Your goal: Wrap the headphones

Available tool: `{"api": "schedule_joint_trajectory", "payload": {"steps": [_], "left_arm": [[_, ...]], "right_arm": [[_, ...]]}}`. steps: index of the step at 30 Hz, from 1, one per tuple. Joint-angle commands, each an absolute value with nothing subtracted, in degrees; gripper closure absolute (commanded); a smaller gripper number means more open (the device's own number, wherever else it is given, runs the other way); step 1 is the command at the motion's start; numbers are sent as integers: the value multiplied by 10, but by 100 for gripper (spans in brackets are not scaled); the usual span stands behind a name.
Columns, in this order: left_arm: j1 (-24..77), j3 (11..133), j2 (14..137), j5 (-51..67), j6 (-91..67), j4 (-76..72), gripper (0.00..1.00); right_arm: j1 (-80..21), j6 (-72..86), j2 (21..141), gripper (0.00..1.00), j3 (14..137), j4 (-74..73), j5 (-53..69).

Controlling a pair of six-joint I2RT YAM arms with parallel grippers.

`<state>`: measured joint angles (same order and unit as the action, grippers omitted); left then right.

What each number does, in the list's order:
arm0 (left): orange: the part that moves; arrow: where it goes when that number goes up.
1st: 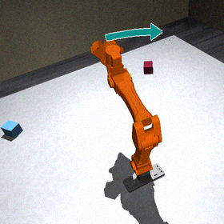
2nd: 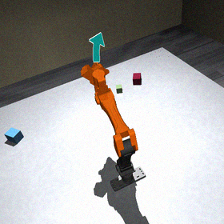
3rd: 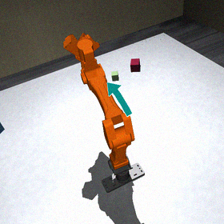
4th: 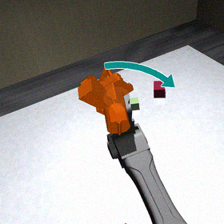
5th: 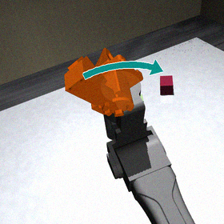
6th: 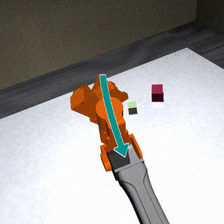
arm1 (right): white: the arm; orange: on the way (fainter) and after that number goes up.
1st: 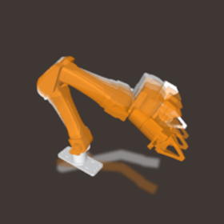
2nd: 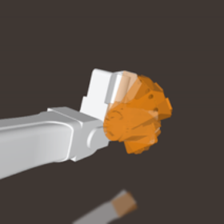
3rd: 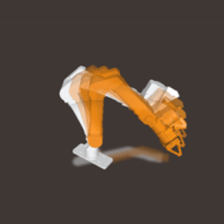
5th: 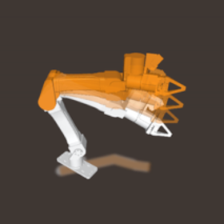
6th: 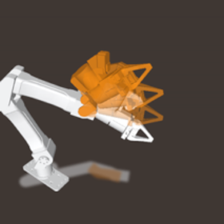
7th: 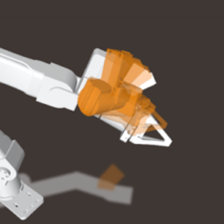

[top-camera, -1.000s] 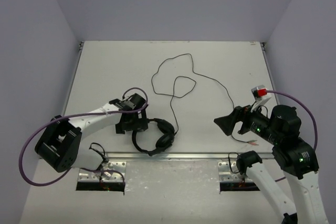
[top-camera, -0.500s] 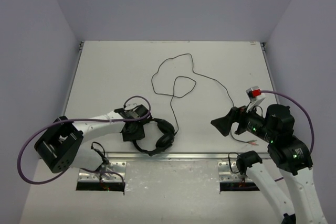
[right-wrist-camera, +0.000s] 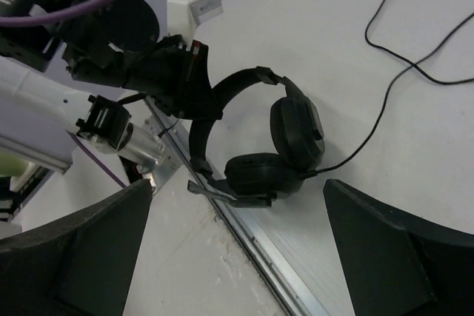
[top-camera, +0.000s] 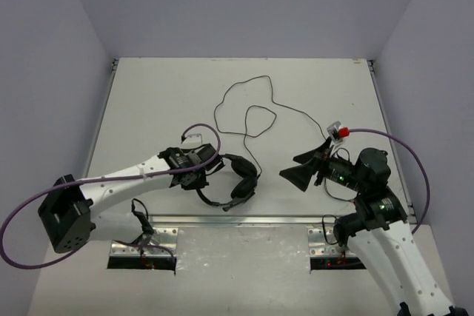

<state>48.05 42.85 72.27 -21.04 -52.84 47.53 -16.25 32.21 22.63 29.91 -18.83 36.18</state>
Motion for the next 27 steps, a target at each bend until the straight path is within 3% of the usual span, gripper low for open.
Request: {"api": "schedule_joint_trajectory", "payload": {"steps": [1, 4, 10, 15, 20, 27], "left_arm": [[509, 532, 676, -274, -548, 569, 100], [516, 580, 634, -313, -537, 628, 100], [515, 670, 590, -340, -496, 683, 100], [515, 759, 577, -360, -472, 728, 100], [515, 830, 551, -305, -455, 712, 100], [515, 861, 537, -262, -450, 689, 100]], "right_arm": [[-161, 374, 270, 1, 255, 70, 440], [-161, 370, 340, 1, 236, 211, 445], [-161, 278, 475, 1, 286, 228, 339], [-163, 250, 561, 1, 301, 295, 362], [-187, 218, 615, 3, 311, 338, 410], [-264, 149, 677, 7, 341, 340, 345]]}}
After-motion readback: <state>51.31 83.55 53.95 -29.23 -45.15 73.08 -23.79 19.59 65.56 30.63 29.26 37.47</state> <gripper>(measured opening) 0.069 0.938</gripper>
